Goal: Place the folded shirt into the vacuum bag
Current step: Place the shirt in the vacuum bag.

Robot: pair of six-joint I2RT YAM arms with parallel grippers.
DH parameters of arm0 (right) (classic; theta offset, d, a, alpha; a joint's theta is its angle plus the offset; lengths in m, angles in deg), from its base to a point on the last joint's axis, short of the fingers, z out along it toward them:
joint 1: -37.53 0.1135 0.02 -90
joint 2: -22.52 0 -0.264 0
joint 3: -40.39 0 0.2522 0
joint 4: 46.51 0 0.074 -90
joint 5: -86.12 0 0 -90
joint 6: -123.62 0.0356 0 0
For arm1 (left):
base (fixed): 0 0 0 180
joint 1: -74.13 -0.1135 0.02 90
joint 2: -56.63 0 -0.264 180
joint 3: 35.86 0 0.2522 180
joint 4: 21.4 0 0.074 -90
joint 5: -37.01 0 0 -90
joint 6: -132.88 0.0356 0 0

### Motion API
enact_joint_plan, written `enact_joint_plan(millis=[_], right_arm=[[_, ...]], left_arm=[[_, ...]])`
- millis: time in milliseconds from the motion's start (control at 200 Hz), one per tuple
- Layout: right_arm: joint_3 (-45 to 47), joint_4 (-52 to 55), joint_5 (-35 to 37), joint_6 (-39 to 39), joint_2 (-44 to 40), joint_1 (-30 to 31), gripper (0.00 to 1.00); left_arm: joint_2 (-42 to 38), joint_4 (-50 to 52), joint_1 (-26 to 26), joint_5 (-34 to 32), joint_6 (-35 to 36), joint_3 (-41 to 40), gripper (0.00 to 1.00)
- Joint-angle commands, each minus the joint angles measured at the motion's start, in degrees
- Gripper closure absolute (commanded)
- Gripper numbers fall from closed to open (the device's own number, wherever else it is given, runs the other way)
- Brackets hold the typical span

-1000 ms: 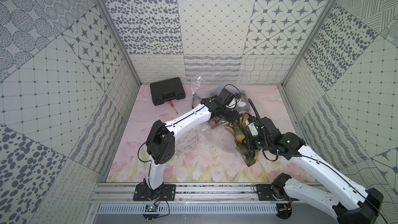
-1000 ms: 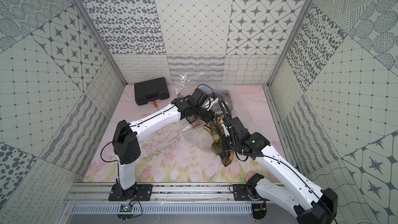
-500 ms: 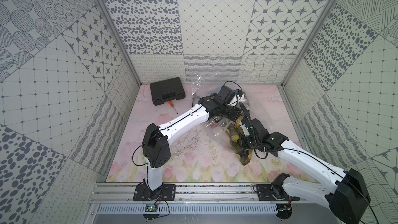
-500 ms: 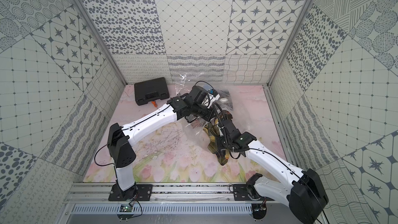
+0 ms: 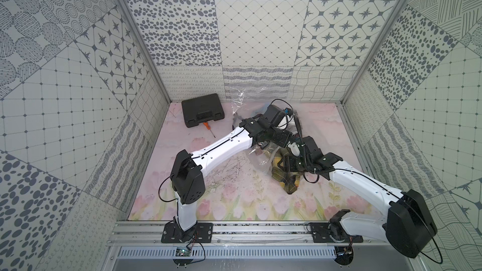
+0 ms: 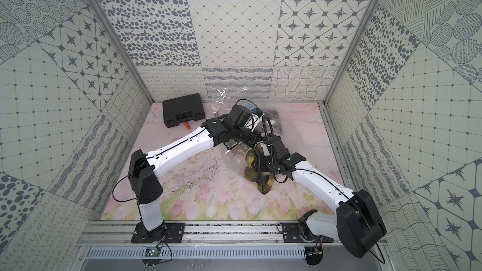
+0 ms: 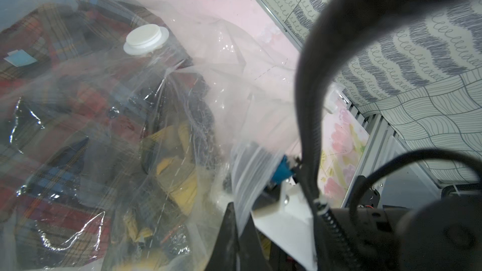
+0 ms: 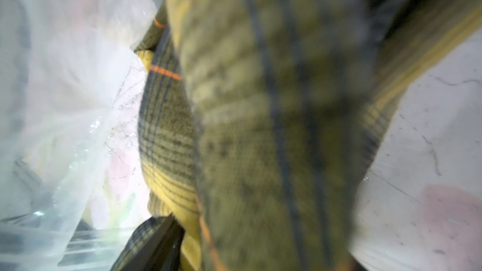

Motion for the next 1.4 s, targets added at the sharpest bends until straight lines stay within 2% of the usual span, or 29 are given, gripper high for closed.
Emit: enact_joint_plan(millis=[0, 140, 340, 455, 580, 710, 815, 915, 1030, 1125, 1296, 1346, 1396], right_arm=[[2.16, 4.56, -5.54, 0.59, -6.77, -3.62, 0.15], [4.68, 13.27, -3.18, 1.97, -14.95, -9.29, 0.15], [2.05, 23.24, 10.56, 9.92, -15.37, -9.92, 0.25], [3.41, 24.35, 10.36, 14.08, -17.99, -9.11, 0.27], [7.83, 23.32, 8.54, 21.33, -20.91, -4.7, 0.28], [14.5, 16.99, 8.89, 29.21, -23.37, -2.24, 0.32], [16.88, 13.71, 9.59, 32.52, -24.66, -1.95, 0.35], [18.05, 7.65, 10.77, 32.04, -24.14, -1.97, 0.49], [13.59, 6.81, 13.1, 27.06, -18.02, -2.85, 0.68], [9.54, 4.44, 13.95, 24.11, -12.98, -4.58, 0.75], [7.29, -0.45, 17.2, 20.89, -5.46, -7.15, 0.77], [7.68, -1.36, 16.61, 20.87, -5.34, -7.14, 0.74], [8.69, -1.32, 14.87, 22.1, -6.22, -6.81, 0.65]], left_arm=[[-1.49, -1.91, 0.37, 1.82, 0.2, -1.69, 1.0], [-1.77, -1.96, 0.17, 1.32, 0.37, -2.2, 1.0], [-0.92, -2.41, 0.33, 1.96, -0.02, -1.93, 1.0], [-0.16, -2.79, 0.54, 1.72, -0.02, -1.61, 1.0], [1.87, -2.13, 1.54, 1.86, 0.82, 1.08, 1.0], [3.8, -0.87, 3.52, 1.73, 2.0, 3.91, 1.0], [3.57, -1.22, 4.36, 1.77, 2.1, 2.86, 1.0], [2.22, -2.52, 4.57, 2.59, 1.82, 0.03, 1.0], [0.33, -2.85, 4.92, 3.52, 2.17, -2.83, 1.0], [-1.14, -3.06, 5.26, 4.17, 1.73, -5.26, 1.0], [-3.93, -6.17, 5.44, 4.13, -1.09, -10.7, 1.0], [-4.35, -8.34, 5.45, 3.78, -1.92, -11.9, 1.0], [-4.41, -9.27, 5.5, 3.48, -2.53, -12.76, 1.0]])
